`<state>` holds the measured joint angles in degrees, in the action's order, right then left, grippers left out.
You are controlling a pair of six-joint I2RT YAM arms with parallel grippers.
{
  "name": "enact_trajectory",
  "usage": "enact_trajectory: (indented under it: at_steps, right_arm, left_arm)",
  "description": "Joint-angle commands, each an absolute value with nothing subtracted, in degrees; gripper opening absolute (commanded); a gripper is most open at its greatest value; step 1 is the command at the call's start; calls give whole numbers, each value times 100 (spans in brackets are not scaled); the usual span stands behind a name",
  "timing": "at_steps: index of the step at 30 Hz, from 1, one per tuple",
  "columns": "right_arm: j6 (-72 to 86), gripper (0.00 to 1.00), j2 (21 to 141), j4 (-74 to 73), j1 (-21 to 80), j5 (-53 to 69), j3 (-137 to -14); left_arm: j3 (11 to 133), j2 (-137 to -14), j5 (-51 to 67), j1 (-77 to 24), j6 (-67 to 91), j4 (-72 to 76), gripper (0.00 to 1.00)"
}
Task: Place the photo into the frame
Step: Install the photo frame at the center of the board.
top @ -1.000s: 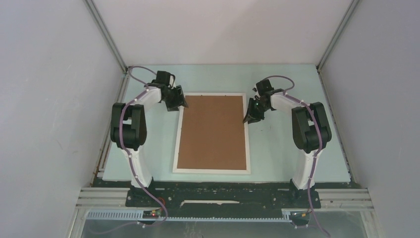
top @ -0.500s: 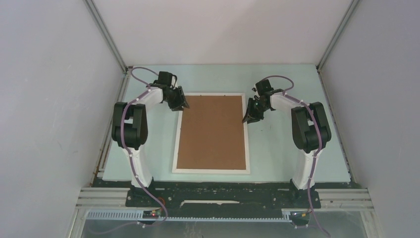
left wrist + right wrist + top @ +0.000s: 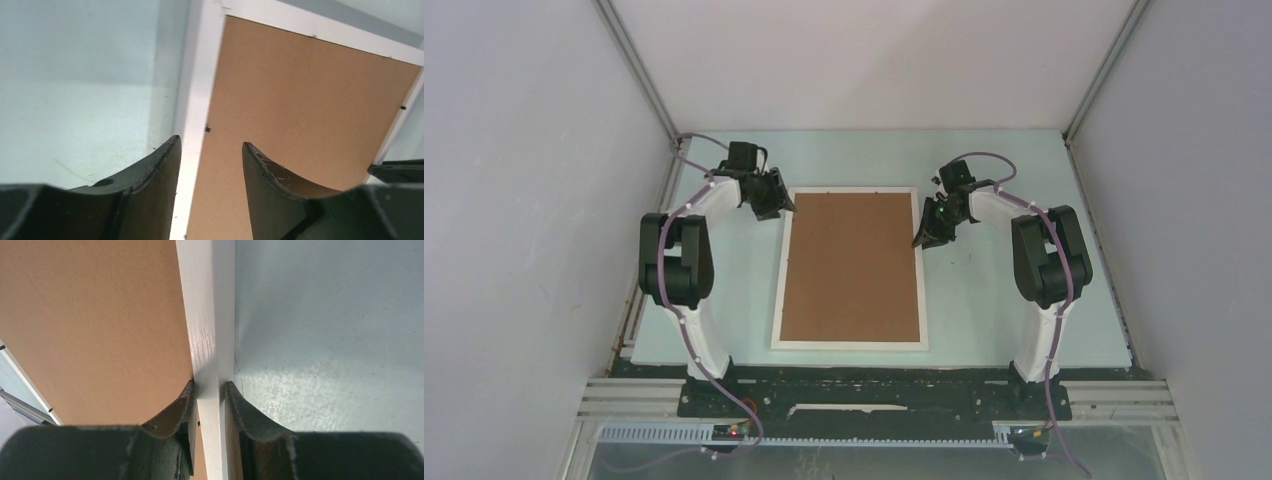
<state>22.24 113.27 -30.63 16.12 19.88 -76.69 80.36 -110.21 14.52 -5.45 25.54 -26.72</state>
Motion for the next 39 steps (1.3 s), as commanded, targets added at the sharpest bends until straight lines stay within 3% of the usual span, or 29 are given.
enact_trajectory:
  at_steps: [1, 10, 14, 18, 20, 32, 39]
  right_arm:
    - [2152, 0, 11518, -2962, 1754, 2024, -7759]
    - [2141, 0, 11518, -2957, 1766, 2043, -7760]
    - [2128, 0, 11514, -2960, 1767, 2049, -7757]
    - [2124, 0, 11514, -2958, 1771, 2057, -7754]
    - [2121, 0, 11513, -2945, 1767, 2065, -7757]
    - [2109, 0, 11518, -2942, 1771, 2083, -7759]
    - [2112, 0, 11520, -2931, 1776, 2091, -7757]
  left_arm:
    - [8298, -11009, 1085, -460, 2465, -3075, 55]
    - [8346, -11430, 1309, -513, 2527, -3037, 52]
    - [8385, -11488, 1270, -515, 2554, -2979, 46]
    - [8178, -11365, 1496, -472, 2651, -2664, 59]
    - [8012, -11277, 1661, -391, 2759, -2424, 60]
    - [7901, -11303, 1732, -281, 2920, -2241, 42]
    - [7912, -11298, 1592, -323, 2802, -2377, 39]
